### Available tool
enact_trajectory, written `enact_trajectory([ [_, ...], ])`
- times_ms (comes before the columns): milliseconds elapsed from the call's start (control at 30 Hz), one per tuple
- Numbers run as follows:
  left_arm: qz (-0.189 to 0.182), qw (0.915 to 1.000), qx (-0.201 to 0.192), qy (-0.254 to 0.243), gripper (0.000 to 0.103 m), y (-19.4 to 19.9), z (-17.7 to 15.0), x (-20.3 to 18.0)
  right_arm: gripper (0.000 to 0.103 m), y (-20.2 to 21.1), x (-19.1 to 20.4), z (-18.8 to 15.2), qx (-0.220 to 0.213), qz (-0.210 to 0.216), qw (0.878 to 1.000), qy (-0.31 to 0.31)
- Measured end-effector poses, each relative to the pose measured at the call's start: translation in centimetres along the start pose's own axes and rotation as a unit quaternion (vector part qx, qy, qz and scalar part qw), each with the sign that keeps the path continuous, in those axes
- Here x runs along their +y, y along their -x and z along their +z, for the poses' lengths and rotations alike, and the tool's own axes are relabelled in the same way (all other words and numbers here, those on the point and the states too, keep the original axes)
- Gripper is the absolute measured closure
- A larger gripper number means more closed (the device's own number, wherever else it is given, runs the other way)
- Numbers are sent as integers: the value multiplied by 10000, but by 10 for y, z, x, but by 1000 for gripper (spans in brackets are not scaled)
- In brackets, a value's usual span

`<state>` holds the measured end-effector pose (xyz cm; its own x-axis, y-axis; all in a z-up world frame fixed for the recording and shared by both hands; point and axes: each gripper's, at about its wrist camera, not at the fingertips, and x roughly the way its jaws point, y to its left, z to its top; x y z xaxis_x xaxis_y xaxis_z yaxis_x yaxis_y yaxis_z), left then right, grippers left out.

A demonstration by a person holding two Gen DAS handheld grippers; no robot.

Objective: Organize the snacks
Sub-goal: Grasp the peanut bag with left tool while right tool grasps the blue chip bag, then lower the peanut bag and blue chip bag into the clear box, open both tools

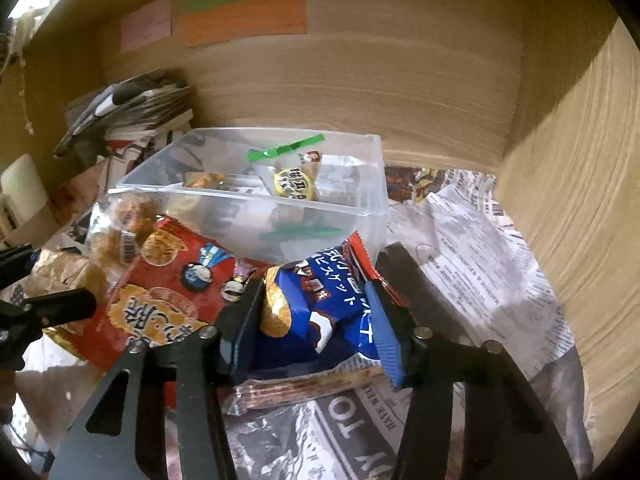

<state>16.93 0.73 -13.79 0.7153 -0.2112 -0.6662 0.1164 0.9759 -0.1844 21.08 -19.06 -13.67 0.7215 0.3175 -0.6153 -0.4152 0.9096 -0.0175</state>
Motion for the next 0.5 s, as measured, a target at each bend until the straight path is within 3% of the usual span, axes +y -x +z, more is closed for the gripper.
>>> enact_trajectory([
  [500,157,9977,-642,131,25,35,36,10,64,28,-1,3,-363,114,9992,-122],
])
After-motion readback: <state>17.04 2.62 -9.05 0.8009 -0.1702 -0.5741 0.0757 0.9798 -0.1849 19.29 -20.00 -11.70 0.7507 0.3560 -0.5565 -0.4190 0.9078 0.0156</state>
